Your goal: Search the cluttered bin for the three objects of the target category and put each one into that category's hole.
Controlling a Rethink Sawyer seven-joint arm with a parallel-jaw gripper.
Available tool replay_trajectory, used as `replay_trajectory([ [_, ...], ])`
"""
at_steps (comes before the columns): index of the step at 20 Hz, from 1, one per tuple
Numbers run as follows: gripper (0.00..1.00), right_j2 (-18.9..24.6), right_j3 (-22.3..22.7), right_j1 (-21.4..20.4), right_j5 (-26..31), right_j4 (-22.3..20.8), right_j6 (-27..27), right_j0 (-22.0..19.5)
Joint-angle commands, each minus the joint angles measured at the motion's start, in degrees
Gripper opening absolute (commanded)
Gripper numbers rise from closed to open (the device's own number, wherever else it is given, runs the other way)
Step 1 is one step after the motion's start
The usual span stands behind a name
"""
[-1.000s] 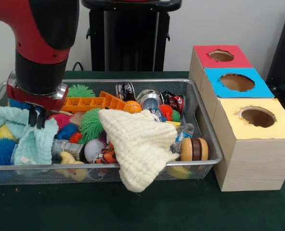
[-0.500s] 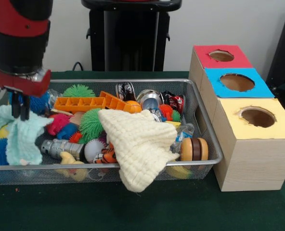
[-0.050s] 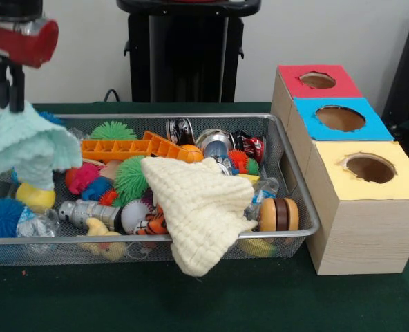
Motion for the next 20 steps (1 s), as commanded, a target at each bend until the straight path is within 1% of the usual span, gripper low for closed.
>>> replay_trajectory([
  [1, 0.0, 3.7, 4.0, -5.4, 14.6, 3.4, -6.2, 2.2],
  [2, 0.0, 3.8, 3.4, -5.7, 16.3, 3.6, -6.3, 2.6],
  [5, 0.0, 3.4, 2.3, -6.7, 20.4, 4.7, -3.2, 4.5],
  [9, 0.0, 2.5, 0.7, -6.5, 24.3, 6.4, 3.5, 7.6],
  [13, 0.0, 1.3, 0.3, -5.4, 22.4, 7.4, 8.4, 9.9],
  [15, 0.0, 1.0, 0.7, -4.8, 20.4, 8.0, 9.1, 10.3],
  [16, 0.0, 0.9, 1.1, -4.7, 19.4, 8.1, 8.7, 10.4],
  [18, 0.0, 0.9, 2.7, -4.8, 16.7, 8.3, 6.5, 9.8],
  [20, 0.0, 0.9, 3.1, -4.3, 15.8, 7.5, 2.7, 8.9],
])
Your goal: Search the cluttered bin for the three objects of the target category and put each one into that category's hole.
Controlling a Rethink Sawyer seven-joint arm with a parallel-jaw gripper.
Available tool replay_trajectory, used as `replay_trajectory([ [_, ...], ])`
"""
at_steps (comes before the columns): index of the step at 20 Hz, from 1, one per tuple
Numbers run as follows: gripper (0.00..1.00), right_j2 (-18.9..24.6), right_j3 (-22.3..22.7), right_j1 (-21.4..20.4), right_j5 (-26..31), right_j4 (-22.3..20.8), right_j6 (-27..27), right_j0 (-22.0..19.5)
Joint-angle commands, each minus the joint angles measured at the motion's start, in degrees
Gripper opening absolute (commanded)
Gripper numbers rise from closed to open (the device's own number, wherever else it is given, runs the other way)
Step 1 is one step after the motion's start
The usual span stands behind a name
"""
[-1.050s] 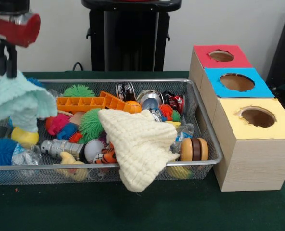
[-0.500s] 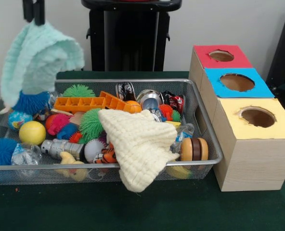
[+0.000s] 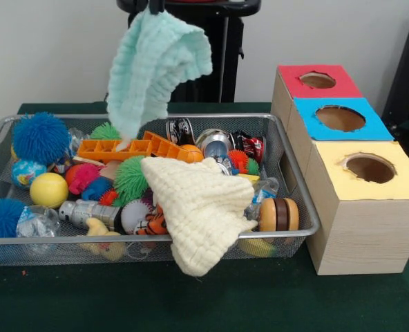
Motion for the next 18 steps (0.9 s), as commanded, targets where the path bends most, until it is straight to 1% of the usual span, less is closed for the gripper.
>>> replay_trajectory([
  [1, 0.0, 0.9, 5.0, 2.7, -2.9, -0.1, 0.9, -2.1],
  [3, 0.0, 0.9, 5.3, 2.5, -2.0, -1.3, -2.3, -2.7],
  [4, 1.0, 0.9, 6.0, 2.1, -2.4, -1.4, -3.0, -3.2],
  [10, 1.0, 1.2, 6.9, 1.8, -2.9, -2.1, -4.8, -4.2],
  [13, 1.0, 2.0, 6.4, 2.3, -2.9, -2.4, -6.1, -4.8],
  [18, 1.0, 2.3, 5.7, 3.1, -3.1, -2.8, -4.6, -4.6],
])
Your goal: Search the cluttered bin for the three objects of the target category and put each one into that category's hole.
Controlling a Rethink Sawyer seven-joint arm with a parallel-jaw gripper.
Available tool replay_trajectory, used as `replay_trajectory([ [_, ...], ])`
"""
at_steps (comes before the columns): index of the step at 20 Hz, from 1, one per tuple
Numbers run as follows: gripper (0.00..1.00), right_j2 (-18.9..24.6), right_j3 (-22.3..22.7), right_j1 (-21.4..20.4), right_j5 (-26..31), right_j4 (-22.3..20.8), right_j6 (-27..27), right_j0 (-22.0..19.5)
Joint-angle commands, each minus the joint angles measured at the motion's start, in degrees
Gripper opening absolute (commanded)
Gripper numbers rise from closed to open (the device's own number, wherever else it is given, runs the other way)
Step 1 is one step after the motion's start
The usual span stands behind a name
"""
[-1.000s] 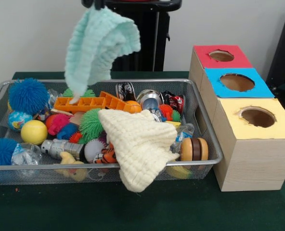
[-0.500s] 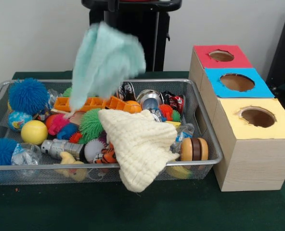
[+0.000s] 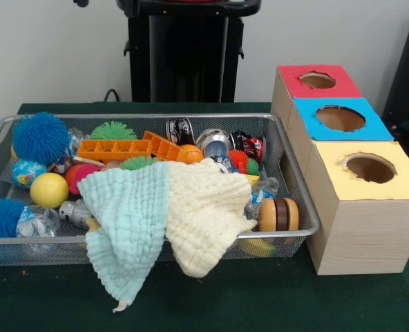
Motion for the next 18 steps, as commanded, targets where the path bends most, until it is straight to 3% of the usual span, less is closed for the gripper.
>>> replay_trajectory([
  [1, 1.0, 2.4, 5.2, 3.2, -2.6, -2.4, -4.2, -0.5],
  [5, 1.0, 2.7, 5.0, 4.0, -3.3, -1.9, -3.0, -0.6],
  [11, 1.0, 5.1, 7.2, 6.2, -10.4, 2.4, -1.8, -2.6],
  [18, 1.0, 6.4, 5.7, 10.9, -18.9, 0.9, -3.8, -3.9],
])
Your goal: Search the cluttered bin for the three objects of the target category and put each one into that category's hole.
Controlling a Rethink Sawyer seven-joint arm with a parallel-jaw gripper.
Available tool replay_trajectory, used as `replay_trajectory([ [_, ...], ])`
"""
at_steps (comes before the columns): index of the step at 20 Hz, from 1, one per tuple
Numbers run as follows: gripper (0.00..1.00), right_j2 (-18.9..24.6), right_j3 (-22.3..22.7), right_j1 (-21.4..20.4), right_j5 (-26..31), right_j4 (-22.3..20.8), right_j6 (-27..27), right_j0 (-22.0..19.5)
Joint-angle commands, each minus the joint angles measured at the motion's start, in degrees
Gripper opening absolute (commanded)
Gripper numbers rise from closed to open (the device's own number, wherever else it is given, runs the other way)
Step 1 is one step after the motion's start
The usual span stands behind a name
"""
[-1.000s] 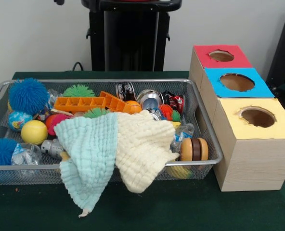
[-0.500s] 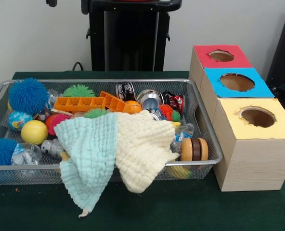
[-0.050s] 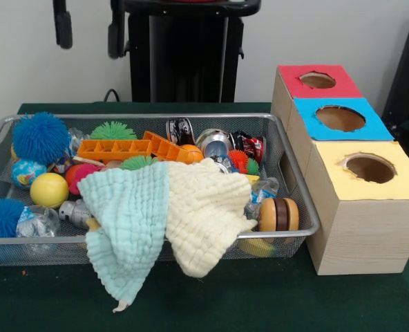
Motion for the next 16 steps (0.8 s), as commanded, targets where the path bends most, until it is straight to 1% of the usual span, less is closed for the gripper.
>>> replay_trajectory([
  [1, 1.0, 5.1, 5.6, 7.6, -7.5, -0.4, -3.8, -2.2],
  [3, 1.0, 5.1, 5.8, 8.1, -9.0, -0.6, -3.4, -2.4],
  [9, 1.0, 4.8, 5.0, 9.7, -10.2, -0.6, -3.8, -2.4],
  [16, 1.0, 3.4, 2.7, 10.9, -7.8, -2.2, -3.9, -1.2],
])
